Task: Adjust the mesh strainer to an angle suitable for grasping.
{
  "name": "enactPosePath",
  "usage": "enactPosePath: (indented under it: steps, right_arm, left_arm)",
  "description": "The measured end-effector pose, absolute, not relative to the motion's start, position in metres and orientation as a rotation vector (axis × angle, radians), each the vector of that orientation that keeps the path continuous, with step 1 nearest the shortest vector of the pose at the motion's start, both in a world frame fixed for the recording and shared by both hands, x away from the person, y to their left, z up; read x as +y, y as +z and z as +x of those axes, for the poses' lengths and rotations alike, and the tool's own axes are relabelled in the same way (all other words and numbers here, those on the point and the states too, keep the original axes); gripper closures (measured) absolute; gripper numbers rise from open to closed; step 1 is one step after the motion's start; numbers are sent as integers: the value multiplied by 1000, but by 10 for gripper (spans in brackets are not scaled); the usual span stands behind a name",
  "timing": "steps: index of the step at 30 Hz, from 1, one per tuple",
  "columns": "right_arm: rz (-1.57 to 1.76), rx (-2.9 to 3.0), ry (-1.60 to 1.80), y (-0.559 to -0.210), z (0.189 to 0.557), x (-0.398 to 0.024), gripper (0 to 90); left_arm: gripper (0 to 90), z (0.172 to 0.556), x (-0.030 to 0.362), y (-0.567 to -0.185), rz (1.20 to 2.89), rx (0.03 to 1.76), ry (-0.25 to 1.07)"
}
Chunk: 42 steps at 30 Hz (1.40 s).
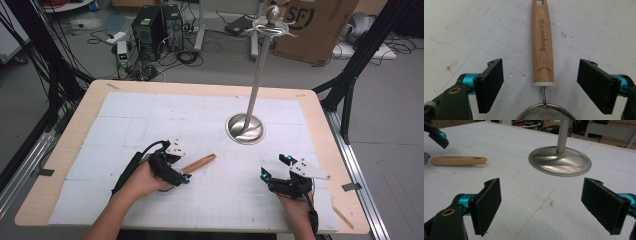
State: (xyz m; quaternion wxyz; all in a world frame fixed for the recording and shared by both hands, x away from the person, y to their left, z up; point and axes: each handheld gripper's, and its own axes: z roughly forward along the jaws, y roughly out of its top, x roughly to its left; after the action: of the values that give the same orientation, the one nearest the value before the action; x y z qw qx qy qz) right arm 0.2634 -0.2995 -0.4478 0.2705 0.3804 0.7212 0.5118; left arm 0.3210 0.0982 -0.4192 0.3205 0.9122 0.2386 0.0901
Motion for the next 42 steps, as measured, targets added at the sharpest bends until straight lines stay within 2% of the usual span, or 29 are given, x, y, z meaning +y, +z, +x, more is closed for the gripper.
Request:
enactPosePath:
  steps: [6, 7, 15, 26, 31, 42]
  right_arm:
    - [1016, 1945, 1374, -448, 263, -299, 155]
    - [1013, 1948, 1374, -448, 263, -299, 155]
    - [1010, 1949, 1370, -448, 262, -298, 155]
    - [1006, 1942, 1374, -448, 262, -298, 155]
    - [1006, 1938, 1374, -448, 262, -299, 155]
    - [1005, 1938, 1374, -448, 261, -299, 155]
  left_arm:
    - [341, 327, 94, -421, 2470, 642, 196]
    - [400, 328, 93, -421, 2490, 634, 190]
    - [534, 332, 86, -419, 2551, 626, 143]
    - [606, 332, 86, -417, 2572, 652, 129]
    - [660, 332, 78, -414, 2646, 615, 147]
    - [687, 329, 74, -414, 2659, 631, 174]
